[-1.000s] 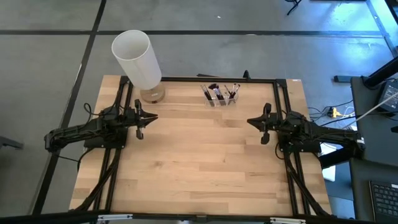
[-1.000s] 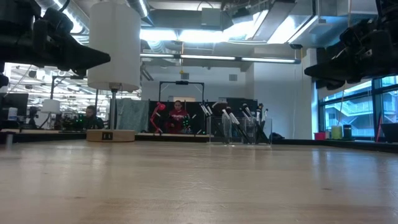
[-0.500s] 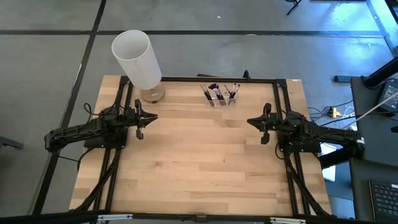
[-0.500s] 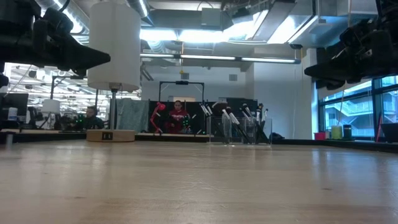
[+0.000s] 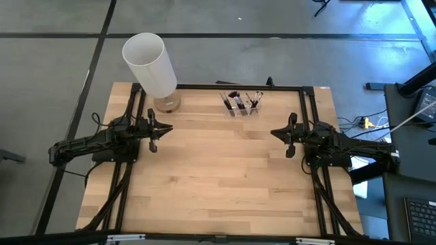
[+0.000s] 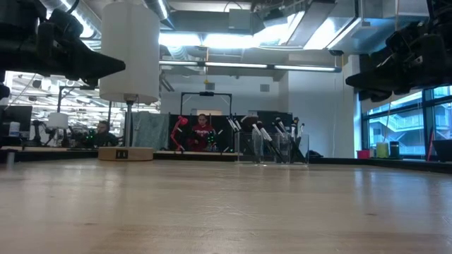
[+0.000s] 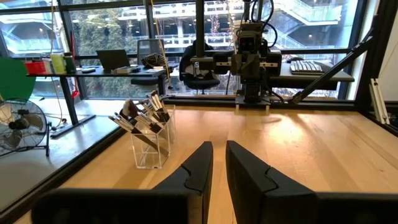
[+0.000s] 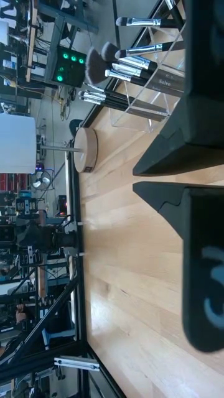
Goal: Put items in baskets/containers
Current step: Return to Home Position
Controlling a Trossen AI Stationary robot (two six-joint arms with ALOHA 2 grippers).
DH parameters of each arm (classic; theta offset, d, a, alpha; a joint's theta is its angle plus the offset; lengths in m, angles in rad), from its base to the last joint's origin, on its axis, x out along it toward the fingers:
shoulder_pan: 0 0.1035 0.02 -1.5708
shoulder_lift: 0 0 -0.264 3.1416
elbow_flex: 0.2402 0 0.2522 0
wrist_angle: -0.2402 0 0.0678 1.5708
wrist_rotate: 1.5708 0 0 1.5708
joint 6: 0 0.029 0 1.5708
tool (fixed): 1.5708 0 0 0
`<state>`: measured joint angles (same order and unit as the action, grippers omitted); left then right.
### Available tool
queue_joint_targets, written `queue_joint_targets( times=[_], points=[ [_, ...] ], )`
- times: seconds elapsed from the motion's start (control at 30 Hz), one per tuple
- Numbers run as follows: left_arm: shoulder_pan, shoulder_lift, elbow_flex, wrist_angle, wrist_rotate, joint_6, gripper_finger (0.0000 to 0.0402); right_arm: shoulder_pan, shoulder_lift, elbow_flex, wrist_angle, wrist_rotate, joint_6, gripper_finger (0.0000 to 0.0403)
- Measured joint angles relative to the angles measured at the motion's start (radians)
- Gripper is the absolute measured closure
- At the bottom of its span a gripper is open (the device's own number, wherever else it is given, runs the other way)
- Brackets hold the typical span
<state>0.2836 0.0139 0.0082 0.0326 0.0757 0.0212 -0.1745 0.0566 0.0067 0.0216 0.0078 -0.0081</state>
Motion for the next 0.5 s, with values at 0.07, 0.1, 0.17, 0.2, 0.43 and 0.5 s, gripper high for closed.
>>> queue_joint_targets(
  times=[0.07, 0.1, 0.17, 0.2, 0.43, 0.5],
  points=[
    [0.000, 0.000, 0.000, 0.000, 0.000, 0.000, 0.0360, 0.000, 0.000, 0.000, 0.000, 0.000, 0.000, 0.0375],
    [0.000, 0.000, 0.000, 0.000, 0.000, 0.000, 0.0359, 0.000, 0.000, 0.000, 0.000, 0.000, 0.000, 0.0375],
    [0.000, 0.000, 0.000, 0.000, 0.000, 0.000, 0.0358, 0.000, 0.000, 0.000, 0.000, 0.000, 0.000, 0.0375],
    [0.000, 0.000, 0.000, 0.000, 0.000, 0.000, 0.0357, 0.000, 0.000, 0.000, 0.000, 0.000, 0.000, 0.0375],
    [0.000, 0.000, 0.000, 0.000, 0.000, 0.000, 0.0361, 0.000, 0.000, 0.000, 0.000, 0.000, 0.000, 0.0375],
    [0.000, 0.000, 0.000, 0.000, 0.000, 0.000, 0.0362, 0.000, 0.000, 0.000, 0.000, 0.000, 0.000, 0.0375]
  ],
)
